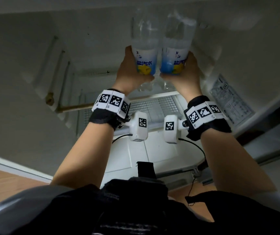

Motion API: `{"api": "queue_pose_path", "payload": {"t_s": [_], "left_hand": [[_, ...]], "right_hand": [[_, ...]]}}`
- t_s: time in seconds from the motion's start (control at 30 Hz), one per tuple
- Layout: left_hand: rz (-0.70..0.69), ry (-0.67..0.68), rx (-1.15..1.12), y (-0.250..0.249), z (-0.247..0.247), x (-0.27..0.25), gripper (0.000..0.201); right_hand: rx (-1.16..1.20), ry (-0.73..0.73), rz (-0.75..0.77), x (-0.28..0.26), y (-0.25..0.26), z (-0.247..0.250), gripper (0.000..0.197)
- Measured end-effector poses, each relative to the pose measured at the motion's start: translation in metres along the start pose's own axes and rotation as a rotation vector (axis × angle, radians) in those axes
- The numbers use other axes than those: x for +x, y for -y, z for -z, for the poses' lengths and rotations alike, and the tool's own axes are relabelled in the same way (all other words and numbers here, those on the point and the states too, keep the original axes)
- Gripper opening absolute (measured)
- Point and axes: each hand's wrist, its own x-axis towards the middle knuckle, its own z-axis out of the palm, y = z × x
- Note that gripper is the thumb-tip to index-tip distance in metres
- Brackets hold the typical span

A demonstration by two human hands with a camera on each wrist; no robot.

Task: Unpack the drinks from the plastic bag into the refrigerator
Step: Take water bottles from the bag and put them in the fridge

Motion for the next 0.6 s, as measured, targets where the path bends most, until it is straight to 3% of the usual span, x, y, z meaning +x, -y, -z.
{"api": "queue_pose_path", "payload": {"t_s": [0.13,0.4,0.6], "left_hand": [[0.03,-0.034,0.142,0.003,-0.002,-0.002,0.074],[-0.005,-0.142,0.161,0.0,-0.017,0.009,0.074],[-0.007,-0.141,0.194,-0.002,-0.02,0.023,0.08]], "right_hand": [[-0.167,-0.022,-0.067,0.0,-0.008,-0.003,0.065],[-0.214,-0.013,-0.082,0.02,-0.009,-0.011,0.066],[-0.282,-0.013,-0.079,0.036,-0.008,-0.014,0.084]]}}
